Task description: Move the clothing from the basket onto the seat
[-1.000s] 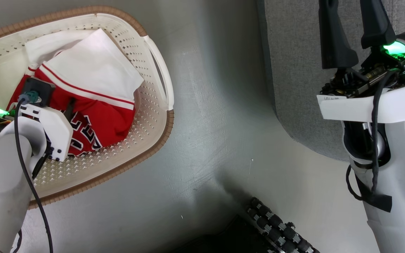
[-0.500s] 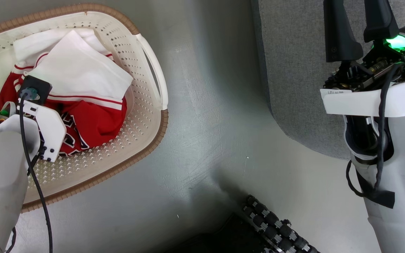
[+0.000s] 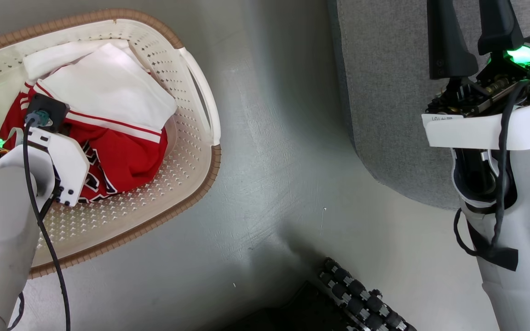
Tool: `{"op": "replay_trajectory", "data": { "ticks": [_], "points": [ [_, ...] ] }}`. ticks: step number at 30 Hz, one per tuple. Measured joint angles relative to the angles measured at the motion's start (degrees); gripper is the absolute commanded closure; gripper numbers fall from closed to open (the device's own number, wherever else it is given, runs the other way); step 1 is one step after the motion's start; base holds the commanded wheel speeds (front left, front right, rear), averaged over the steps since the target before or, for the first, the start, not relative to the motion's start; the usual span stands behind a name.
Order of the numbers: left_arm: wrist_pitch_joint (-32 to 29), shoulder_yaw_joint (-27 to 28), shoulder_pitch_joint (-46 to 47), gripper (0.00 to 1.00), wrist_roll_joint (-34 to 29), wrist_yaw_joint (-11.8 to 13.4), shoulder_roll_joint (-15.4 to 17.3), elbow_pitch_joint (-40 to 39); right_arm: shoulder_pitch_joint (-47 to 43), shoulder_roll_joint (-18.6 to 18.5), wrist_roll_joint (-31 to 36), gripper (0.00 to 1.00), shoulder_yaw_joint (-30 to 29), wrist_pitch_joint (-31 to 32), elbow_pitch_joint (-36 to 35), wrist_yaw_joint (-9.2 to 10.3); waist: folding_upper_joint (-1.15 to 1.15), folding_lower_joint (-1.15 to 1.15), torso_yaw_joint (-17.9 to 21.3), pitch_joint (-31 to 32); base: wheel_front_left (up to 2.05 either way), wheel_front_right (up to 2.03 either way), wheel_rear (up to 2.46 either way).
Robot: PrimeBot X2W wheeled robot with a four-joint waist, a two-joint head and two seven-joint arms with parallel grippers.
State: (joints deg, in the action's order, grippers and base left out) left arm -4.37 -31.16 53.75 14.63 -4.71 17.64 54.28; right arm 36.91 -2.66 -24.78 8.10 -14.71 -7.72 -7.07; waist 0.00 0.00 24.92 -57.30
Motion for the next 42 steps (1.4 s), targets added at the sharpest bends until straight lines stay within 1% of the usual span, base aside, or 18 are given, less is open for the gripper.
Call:
{"op": "replay_trajectory", "data": {
  "ticks": [6, 9, 23, 28, 34, 42],
  "points": [
    [1.52, -0.10, -0.01, 1.00, 0.09, -0.08, -0.25, 0.45, 0.03, 0.01, -0.01, 0.00, -0.35, 0.00, 0.15, 0.00, 0.00, 0.00, -0.22, 0.72, 0.00, 0.00, 0.00],
    [2.75, -0.33, -0.02, 1.00, 0.42, -0.52, -0.68, 0.55, 0.03, 0.01, -0.01, 0.00, -0.47, 0.00, 0.27, 0.00, 0.00, 0.00, -0.38, 1.23, 0.00, 0.00, 0.00],
    [10.06, -1.15, -2.16, 1.00, 1.35, -1.26, -2.55, -0.08, 0.04, 0.01, 0.22, 0.00, -1.86, 0.00, 0.47, 0.00, 0.00, 0.00, -1.82, 4.46, 0.00, 0.00, 0.00],
    [12.69, -1.21, -3.42, 1.00, 1.67, -1.59, -3.12, -0.80, 0.04, 0.01, 1.31, 0.00, -2.40, 0.00, 0.57, 0.00, 0.00, 0.00, -2.52, 5.96, 0.00, 0.00, 0.00],
    [16.04, -0.96, -4.79, 1.00, 3.50, -2.01, -3.97, -1.92, -0.07, 0.01, 2.93, 0.00, -3.24, 0.00, 0.99, 0.00, 0.00, 0.00, -3.46, 8.06, 0.00, 0.00, 0.00],
    [17.63, -0.86, -6.52, 1.00, 4.58, -2.08, -5.59, -3.88, -0.33, 0.01, 4.69, 0.00, -3.81, 0.00, 1.62, 0.00, 0.00, 0.00, -4.96, 11.31, 0.00, 0.00, 0.00]
  ]
}}
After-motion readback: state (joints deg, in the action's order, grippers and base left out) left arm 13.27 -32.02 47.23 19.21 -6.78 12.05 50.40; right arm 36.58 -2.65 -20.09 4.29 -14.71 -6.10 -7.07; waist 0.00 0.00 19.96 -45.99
